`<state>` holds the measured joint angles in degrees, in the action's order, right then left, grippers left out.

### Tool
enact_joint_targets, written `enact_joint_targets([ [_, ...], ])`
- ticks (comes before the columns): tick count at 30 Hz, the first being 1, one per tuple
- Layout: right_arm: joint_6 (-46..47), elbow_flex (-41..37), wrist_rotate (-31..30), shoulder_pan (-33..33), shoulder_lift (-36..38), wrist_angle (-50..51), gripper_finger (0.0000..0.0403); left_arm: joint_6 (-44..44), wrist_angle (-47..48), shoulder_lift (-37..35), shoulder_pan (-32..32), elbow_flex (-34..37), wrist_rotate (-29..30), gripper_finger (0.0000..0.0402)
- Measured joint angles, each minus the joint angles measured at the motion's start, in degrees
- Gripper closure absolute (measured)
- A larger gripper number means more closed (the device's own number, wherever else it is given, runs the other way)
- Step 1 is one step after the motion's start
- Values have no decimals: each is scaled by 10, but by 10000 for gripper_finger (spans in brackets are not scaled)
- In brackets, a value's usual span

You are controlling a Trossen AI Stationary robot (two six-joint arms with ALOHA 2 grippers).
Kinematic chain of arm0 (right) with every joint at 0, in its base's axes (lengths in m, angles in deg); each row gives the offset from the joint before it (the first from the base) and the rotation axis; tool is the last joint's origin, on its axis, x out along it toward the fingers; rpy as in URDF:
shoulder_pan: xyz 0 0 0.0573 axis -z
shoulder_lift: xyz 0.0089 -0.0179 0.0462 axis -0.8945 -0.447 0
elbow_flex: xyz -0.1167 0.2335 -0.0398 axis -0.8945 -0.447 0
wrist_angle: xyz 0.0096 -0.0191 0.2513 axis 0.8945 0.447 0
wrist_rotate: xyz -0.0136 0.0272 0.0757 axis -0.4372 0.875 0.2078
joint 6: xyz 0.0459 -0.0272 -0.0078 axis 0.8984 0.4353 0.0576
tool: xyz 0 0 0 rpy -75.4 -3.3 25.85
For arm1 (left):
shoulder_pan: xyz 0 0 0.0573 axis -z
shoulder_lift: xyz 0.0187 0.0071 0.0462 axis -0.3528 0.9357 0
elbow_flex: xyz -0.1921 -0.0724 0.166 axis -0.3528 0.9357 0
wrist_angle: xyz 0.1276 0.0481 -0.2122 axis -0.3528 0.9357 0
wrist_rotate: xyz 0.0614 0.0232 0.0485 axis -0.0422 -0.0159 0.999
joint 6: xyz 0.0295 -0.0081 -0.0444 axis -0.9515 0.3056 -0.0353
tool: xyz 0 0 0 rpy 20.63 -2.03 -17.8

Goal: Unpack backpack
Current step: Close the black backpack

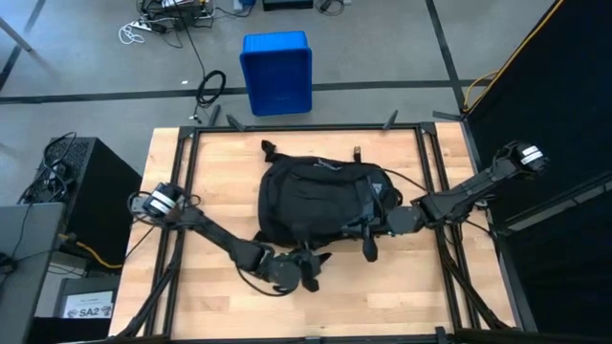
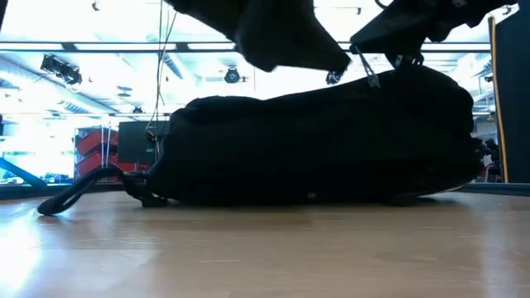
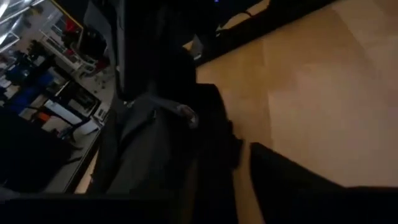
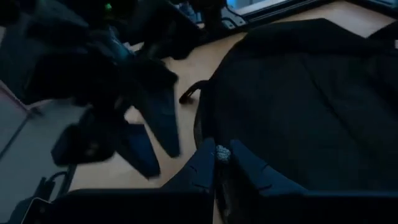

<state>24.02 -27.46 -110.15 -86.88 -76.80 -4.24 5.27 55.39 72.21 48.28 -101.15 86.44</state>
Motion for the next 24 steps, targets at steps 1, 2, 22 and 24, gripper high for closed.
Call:
enact_joint_targets([
  [1, -2, 0, 3, 2, -1, -4, 403, -1, 0, 6, -6, -7, -2, 248],
  [2, -2, 0, 7, 4, -1, -3, 403, -1, -2, 13, -12, -14, -4, 227],
  [22, -18, 0, 51, 5, -1, -8, 403, 25, 135, 37, -69, -65, -23, 197],
  [24, -16, 0, 54, 2, -1, -7, 403, 24, 139, 37, -69, -65, -24, 245],
])
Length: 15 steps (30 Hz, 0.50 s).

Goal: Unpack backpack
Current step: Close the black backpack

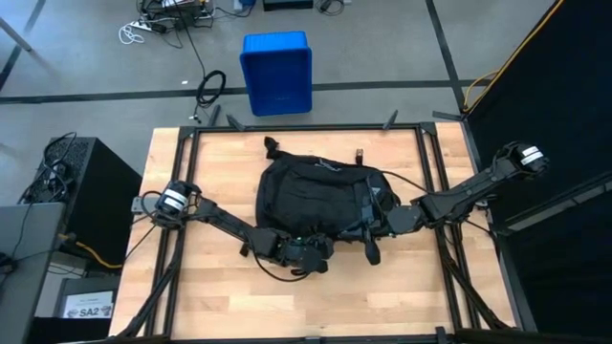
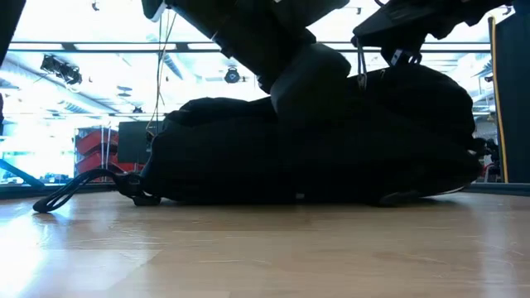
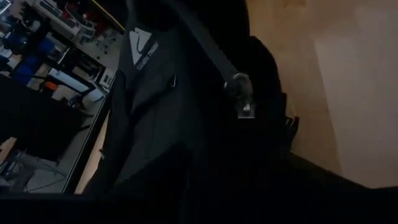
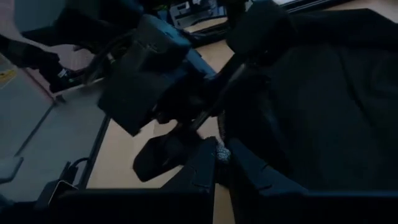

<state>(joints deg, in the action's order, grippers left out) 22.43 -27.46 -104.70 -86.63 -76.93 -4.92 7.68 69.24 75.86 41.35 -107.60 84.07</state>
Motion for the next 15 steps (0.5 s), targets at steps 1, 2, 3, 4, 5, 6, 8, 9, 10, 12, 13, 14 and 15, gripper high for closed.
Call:
enact_joint_targets([
  [1, 0, 0, 1, -2, 0, 0, 403, 0, 0, 0, 0, 0, -1, 275],
  [2, -1, 0, 1, -4, 0, 0, 403, 0, 1, 0, 0, 0, -1, 308],
  [3, -3, 0, 1, -5, 0, 2, 403, 0, 4, 0, 0, 0, -1, 346],
  [4, -3, 0, 2, -6, 0, 4, 403, 3, 5, 0, 0, 0, -1, 372],
  [5, -3, 0, 3, -7, 0, 7, 403, 7, 6, 0, 0, 0, -1, 384],
  [6, -3, 0, 4, -9, 0, 11, 403, 6, 10, 0, 1, 0, -2, 391],
  [8, 1, 1, 16, -12, 1, 25, 403, 10, 33, 0, 5, 0, 2, 396],
  [9, 5, 1, 19, -15, 4, 38, 403, 15, 52, 0, 9, -1, 10, 397],
  [10, 11, 1, 22, -19, 7, 53, 403, 26, 74, -1, 13, -1, 18, 398],
  [12, 34, 1, 24, -26, 14, 94, 403, 56, 118, -5, 21, -2, 30, 399],
  [13, 53, 1, 23, -28, 17, 118, 403, 73, 136, -7, 25, -3, 32, 399],
  [14, 75, 1, 22, -31, 18, 143, 403, 91, 153, -8, 28, -4, 34, 399],
  [15, 95, 1, 17, -35, 18, 168, 403, 107, 168, -9, 32, -5, 39, 400],
])
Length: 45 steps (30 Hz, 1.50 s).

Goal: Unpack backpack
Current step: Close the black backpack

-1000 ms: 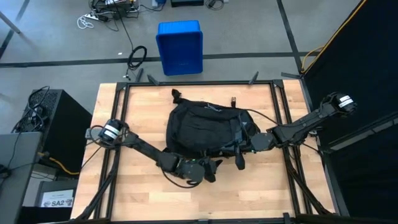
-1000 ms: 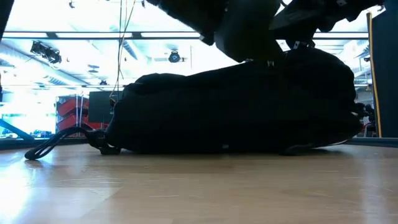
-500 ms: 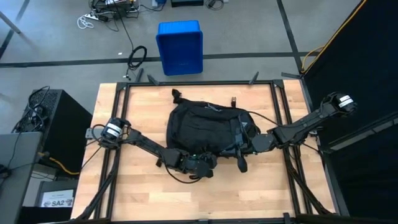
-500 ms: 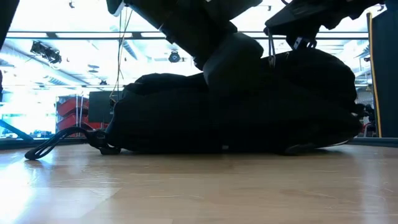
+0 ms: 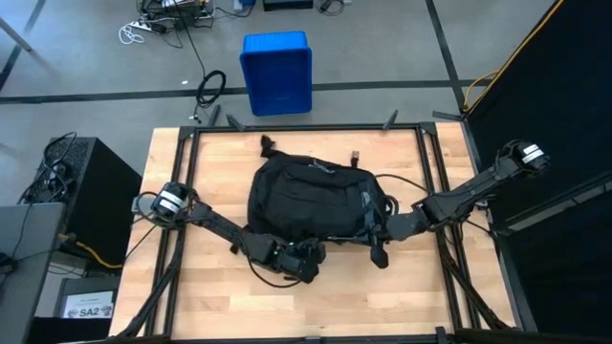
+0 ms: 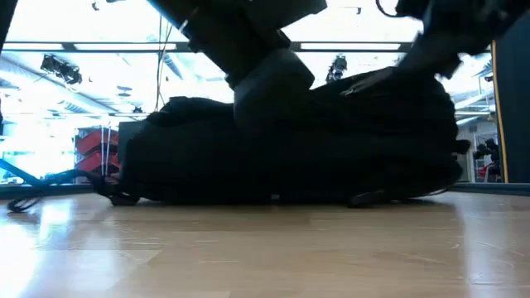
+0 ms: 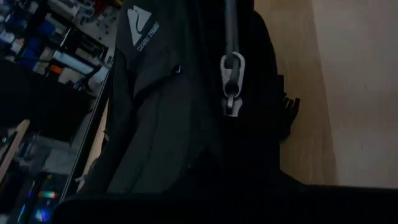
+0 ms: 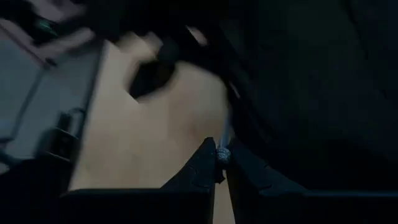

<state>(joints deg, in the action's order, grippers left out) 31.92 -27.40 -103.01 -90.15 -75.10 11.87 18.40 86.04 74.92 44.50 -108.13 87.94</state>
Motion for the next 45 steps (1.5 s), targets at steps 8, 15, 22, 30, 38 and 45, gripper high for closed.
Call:
enact_joint_targets([
  [8, 89, 5, -42, -28, 3, 110, 402, 39, 16, 0, 14, 0, 7, 401],
  [15, 208, 5, -98, -49, 23, 351, 400, 153, 188, -11, 33, 7, 37, 401],
  [22, 92, 3, -107, -60, 30, 209, 401, 146, 177, -27, 36, 8, 39, 401],
  [30, -171, 4, -64, -70, -29, -49, 392, 113, 137, -31, 28, 7, 42, 401],
  [38, -391, 25, -132, -85, -174, -141, 331, 96, 136, -31, 20, 6, 42, 401],
  [45, -519, 67, -280, -111, -266, -144, 258, 86, 133, -31, 16, 6, 43, 401],
])
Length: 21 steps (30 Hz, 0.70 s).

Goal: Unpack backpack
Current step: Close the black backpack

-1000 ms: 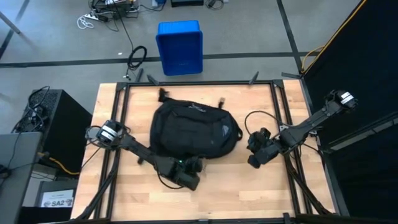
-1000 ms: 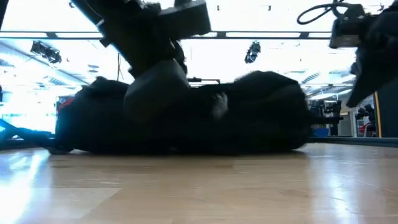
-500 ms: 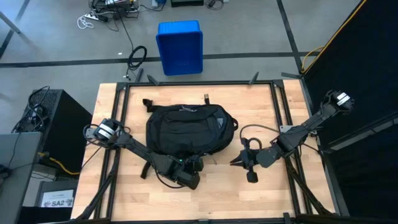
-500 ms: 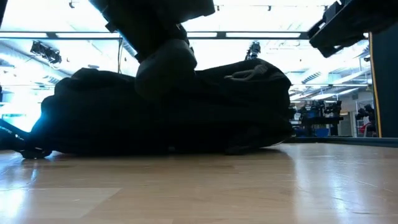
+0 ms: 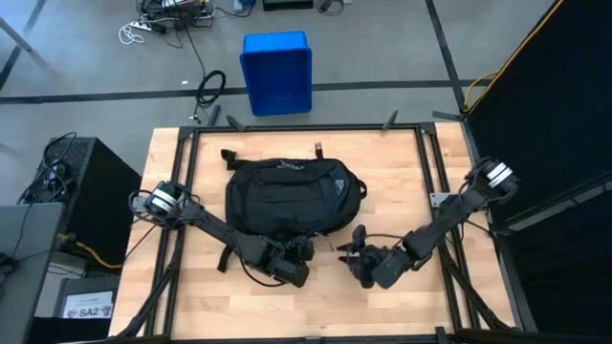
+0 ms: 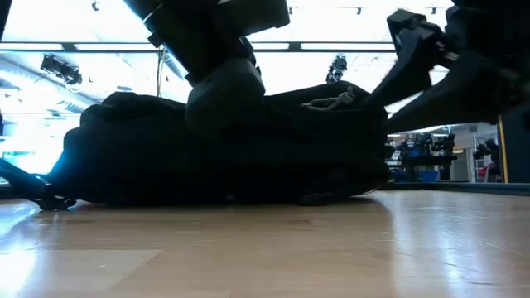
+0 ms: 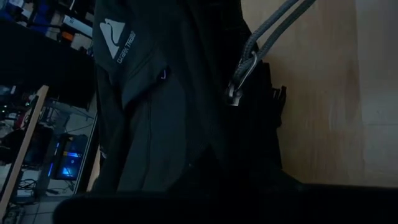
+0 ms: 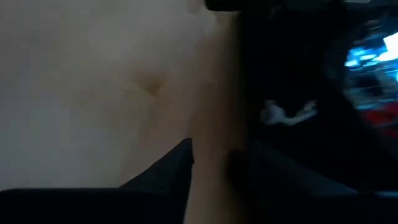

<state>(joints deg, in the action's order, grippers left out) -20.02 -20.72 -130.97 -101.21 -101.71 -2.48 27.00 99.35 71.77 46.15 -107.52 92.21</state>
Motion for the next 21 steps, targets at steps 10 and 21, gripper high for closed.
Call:
enact_joint_targets([
  [10, -68, 10, -81, 8, -17, -31, 180, 1, -7, 0, 0, 0, 0, 401],
  [21, -177, 12, -71, 10, -72, -144, 243, 2, -7, 0, 0, -1, 0, 401],
])
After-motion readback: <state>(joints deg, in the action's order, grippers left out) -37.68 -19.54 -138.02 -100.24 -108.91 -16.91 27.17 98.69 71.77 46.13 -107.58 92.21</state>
